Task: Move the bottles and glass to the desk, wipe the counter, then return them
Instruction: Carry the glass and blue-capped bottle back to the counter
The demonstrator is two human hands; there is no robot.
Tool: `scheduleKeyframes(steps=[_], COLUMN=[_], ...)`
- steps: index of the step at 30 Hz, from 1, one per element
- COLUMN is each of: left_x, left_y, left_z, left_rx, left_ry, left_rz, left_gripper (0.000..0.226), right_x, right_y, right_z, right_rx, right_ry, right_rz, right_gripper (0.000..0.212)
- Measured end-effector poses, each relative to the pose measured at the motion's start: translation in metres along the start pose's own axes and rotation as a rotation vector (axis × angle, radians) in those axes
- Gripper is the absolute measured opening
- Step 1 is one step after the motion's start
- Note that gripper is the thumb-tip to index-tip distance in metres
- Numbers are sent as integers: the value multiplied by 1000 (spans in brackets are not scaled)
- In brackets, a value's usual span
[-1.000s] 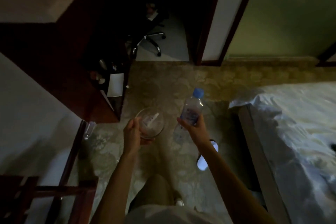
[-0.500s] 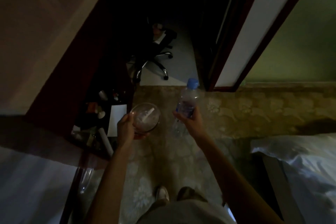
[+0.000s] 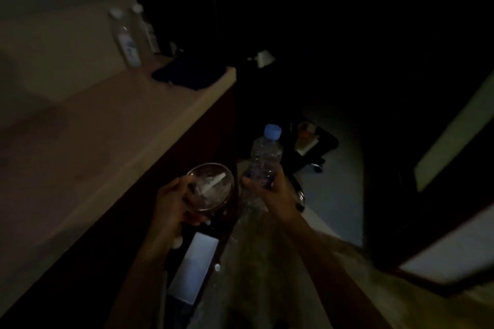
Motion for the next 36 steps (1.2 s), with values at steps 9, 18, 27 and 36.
scheduleKeyframes(steps=[9,18,27,36], left_x=[-122,-164,-226,-160], left_y=[91,182,244,289], left_z=[-80,-187,-224,-243], left_rx=[-352,-633,-473,-707], left_ry=[-60,-64,433,-215], left_rz=[113,108,688,52], left_gripper=[26,24,71,45], right_x=[109,176,179,150], right_y=[183,303,366,378], right_z=[142,321,449,471], right_rx=[447,684,815,863], right_ry=[61,-23,-102,-161], right_rz=[-181,-346,-361,-358], right_gripper=[50,45,51,73])
Point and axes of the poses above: each hand's wrist, its own y-axis towards the middle knuckle, its own z-axis out of the palm, x = y × z, the point moved 8 cm from there along y, towards the middle knuckle, and after that the axes turned 1 degree about z, right-handed, at the moved point
